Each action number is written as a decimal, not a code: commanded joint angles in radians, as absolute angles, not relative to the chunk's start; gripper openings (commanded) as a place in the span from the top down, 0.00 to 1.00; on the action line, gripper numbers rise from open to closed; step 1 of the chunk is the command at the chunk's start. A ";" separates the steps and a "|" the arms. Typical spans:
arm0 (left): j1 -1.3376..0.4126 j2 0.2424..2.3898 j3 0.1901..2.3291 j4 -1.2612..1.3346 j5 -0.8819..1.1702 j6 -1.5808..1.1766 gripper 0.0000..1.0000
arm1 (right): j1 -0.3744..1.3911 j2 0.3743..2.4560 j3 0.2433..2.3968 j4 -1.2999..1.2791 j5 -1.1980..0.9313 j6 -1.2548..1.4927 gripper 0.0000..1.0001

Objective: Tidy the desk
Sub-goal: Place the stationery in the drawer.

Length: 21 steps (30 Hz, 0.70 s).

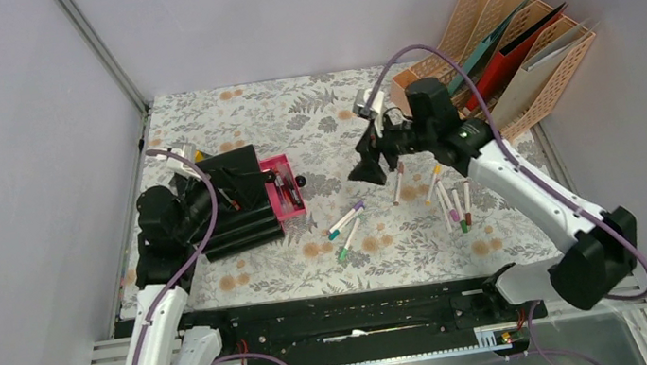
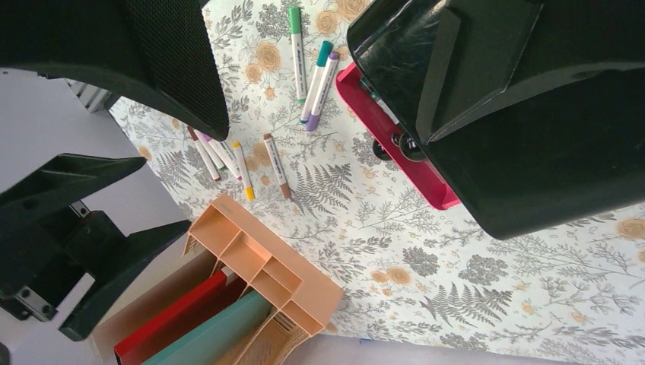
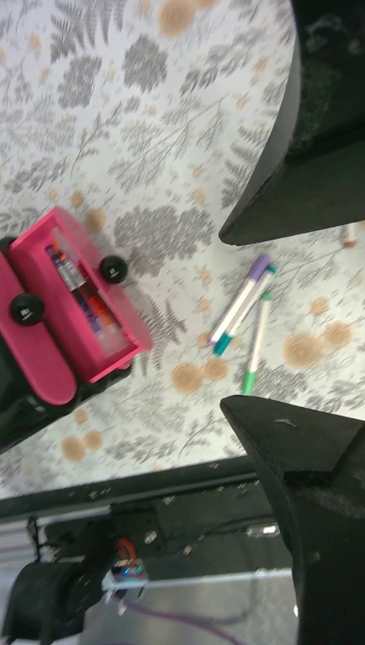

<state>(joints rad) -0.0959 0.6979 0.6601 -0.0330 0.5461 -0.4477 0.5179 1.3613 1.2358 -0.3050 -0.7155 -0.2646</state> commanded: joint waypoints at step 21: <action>-0.111 0.785 0.697 -0.020 0.603 -0.466 0.01 | 0.248 1.143 1.085 -0.573 -0.709 -0.735 0.00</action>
<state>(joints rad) -0.0971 0.7769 0.6613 -0.0719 0.6010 -0.4477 0.2512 1.1656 1.1046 -0.6075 -0.7475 -0.7227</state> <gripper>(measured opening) 0.987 0.993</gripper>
